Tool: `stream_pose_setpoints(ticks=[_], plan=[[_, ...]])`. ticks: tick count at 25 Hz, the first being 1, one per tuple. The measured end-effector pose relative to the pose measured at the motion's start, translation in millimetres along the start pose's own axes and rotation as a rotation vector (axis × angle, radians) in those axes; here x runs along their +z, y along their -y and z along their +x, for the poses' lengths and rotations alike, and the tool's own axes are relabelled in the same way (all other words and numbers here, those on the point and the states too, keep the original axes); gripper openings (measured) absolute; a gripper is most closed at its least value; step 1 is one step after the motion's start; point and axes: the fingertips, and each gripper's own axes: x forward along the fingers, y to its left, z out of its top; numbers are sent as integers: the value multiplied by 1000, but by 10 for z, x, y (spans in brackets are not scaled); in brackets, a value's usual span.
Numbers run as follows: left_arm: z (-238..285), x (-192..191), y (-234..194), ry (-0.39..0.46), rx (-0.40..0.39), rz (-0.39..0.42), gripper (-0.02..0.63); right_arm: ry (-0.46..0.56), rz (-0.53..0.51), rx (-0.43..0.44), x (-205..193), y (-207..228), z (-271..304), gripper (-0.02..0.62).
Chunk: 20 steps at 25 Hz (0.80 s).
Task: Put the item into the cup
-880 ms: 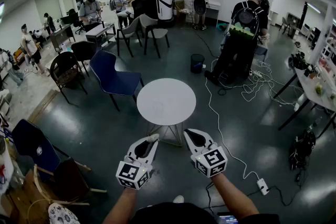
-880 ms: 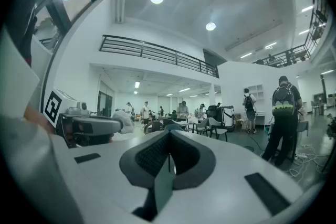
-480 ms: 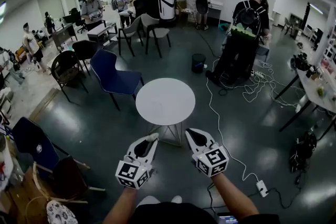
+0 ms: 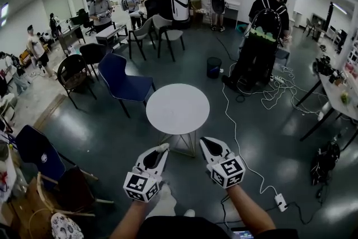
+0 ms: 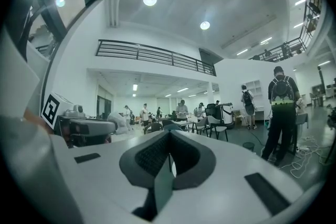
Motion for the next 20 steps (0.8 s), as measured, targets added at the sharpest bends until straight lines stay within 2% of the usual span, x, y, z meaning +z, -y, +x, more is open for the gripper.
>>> stream_pose_setpoints(ticks=[9,20], plan=[[147,-23,-118,-9,11,-7,81,-3,13,-11,-14,201,132,17],[480,-72,-541,-10,18,-25,81,-26,3,-14,-42,436,614,17]])
